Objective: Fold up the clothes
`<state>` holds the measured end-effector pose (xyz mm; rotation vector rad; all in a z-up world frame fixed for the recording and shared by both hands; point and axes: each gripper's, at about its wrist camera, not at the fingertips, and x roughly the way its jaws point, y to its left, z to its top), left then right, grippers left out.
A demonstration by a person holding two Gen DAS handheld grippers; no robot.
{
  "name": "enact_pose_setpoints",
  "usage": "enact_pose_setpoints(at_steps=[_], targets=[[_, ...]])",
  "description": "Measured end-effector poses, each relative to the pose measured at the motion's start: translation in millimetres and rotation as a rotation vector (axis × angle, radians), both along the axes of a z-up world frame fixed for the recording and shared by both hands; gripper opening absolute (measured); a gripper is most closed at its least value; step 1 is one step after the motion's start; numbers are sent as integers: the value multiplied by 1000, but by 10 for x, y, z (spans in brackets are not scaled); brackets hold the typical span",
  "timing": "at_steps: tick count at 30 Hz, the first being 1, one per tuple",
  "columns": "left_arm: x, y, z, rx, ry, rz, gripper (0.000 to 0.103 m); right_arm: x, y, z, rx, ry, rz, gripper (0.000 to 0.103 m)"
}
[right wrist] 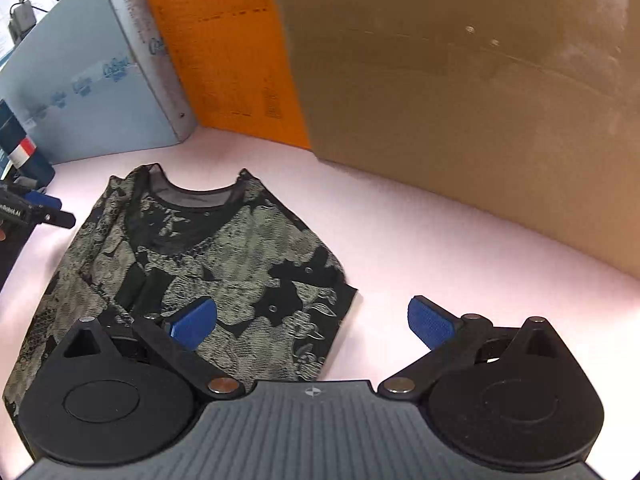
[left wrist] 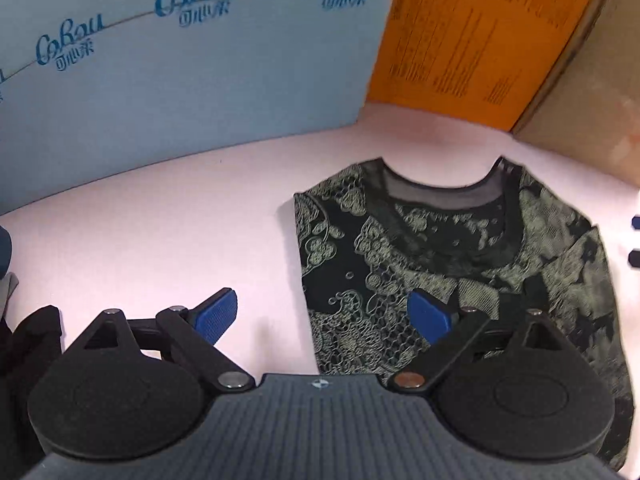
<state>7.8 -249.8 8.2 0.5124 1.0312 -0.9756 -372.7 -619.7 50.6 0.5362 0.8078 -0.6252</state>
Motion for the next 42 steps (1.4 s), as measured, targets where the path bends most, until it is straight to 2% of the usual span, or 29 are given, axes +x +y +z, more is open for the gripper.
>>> enact_pose_setpoints(at_steps=[11,26,29,32,34,42], targets=[[36,13,-25,31,10,42,92,-85,5,-11,14,-19,-67,103],[-34,33,48,35,-23,40,92,-67,114,88,-8,-11,-65,103],[-53,37,57,36,-29,41,92,60,227,168,-67,36,-34,103],[-76,25,66,38,-32,41,92,330,387,264,-189,181,6,103],[-94,7,76,38,-34,36,92,463,460,308,-241,233,28,103],[-148,-1,138,40,-50,16,92,626,485,314,-239,261,32,103]])
